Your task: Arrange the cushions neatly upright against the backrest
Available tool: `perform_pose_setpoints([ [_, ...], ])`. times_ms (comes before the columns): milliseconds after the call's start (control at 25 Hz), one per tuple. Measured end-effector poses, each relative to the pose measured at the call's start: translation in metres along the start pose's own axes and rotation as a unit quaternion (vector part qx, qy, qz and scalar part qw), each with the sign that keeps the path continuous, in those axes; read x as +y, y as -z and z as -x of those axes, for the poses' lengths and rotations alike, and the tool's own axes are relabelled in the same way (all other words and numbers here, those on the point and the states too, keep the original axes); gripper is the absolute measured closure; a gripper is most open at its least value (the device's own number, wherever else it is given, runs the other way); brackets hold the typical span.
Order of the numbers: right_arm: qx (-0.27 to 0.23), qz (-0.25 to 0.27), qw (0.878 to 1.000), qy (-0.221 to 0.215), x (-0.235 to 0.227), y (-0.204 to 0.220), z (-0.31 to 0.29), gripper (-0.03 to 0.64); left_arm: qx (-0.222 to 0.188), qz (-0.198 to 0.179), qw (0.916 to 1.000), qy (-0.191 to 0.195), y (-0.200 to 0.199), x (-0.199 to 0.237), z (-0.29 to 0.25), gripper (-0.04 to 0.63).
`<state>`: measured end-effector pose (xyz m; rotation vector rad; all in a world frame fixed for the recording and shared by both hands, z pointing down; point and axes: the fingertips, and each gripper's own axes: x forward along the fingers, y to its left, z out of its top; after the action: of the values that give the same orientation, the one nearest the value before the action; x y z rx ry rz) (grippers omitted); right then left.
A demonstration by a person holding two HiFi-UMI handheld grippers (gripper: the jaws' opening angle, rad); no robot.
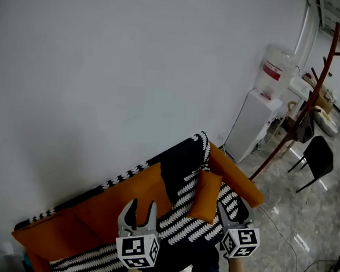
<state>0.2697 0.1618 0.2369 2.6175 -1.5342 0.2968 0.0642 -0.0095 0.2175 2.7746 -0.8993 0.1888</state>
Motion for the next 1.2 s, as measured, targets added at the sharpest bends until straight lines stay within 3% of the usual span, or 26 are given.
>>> perform_pose_setpoints([
  [160,0.018,0.021,0.999,-0.043,-0.033,0.006,-0.041,0.334,0.008,0.001,0.9998,-0.02,0.009,-0.031,-0.043,0.381],
  [520,0.07,0.035,0.985,-0.155,-0.114,0.014,-0.133,0.331,0.042,0.026,0.9928,-0.11,0.022,-0.096,-0.129,0.382],
  [880,0.117,0.047,0.964,-0.232,-0.16,0.048,-0.201,0.328,0.081,0.049,0.9774,-0.189,0.059,-0.128,-0.172,0.382],
  [1200,0.164,0.068,0.938,-0.298,-0.151,0.092,-0.249,0.327,0.122,0.096,0.9568,-0.246,0.112,-0.129,-0.186,0.38],
])
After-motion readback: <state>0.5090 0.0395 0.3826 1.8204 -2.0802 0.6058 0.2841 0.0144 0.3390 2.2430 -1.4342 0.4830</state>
